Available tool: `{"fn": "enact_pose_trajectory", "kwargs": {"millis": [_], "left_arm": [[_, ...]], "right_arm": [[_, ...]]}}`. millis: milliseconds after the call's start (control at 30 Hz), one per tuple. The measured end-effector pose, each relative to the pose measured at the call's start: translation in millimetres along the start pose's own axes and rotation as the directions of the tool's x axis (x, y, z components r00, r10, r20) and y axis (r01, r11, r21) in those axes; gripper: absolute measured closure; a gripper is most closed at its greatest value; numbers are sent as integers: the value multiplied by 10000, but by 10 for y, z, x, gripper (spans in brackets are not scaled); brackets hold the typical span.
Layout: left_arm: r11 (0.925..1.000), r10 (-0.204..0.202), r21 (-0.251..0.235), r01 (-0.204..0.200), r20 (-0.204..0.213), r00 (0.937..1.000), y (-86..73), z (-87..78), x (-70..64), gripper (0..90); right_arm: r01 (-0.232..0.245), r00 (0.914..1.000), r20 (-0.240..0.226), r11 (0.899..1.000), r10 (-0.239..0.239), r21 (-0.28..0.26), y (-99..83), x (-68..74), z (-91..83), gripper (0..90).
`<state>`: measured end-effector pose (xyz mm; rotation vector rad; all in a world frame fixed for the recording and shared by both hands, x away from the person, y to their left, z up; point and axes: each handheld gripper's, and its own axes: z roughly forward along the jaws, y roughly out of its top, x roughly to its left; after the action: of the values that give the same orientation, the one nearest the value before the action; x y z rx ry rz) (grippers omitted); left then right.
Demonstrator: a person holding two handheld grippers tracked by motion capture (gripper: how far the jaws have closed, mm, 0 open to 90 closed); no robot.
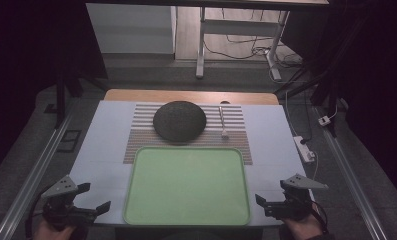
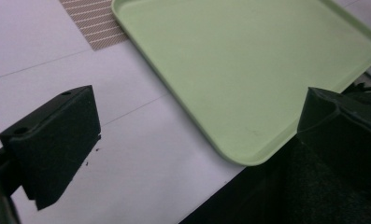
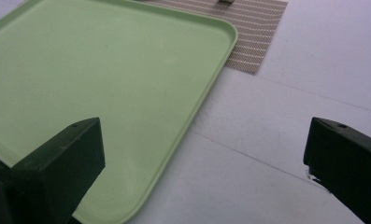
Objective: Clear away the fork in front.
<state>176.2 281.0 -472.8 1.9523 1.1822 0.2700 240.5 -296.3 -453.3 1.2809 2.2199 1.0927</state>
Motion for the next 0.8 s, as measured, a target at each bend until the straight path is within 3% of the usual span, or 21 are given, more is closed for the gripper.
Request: {"fn": "enact_pose_trajectory", "kwargs": {"millis": [433,800], "left_arm": [[9995,-30,327,33,-82,10000,13,32,2,3],[9985,-66,538,78,-223,9997,22,53,-2,10]], "right_arm": [[-143,9988,-466,9991,161,391,13,-31,37,0],[175,9986,-513,9981,-145,589,23,0,59,0]]}}
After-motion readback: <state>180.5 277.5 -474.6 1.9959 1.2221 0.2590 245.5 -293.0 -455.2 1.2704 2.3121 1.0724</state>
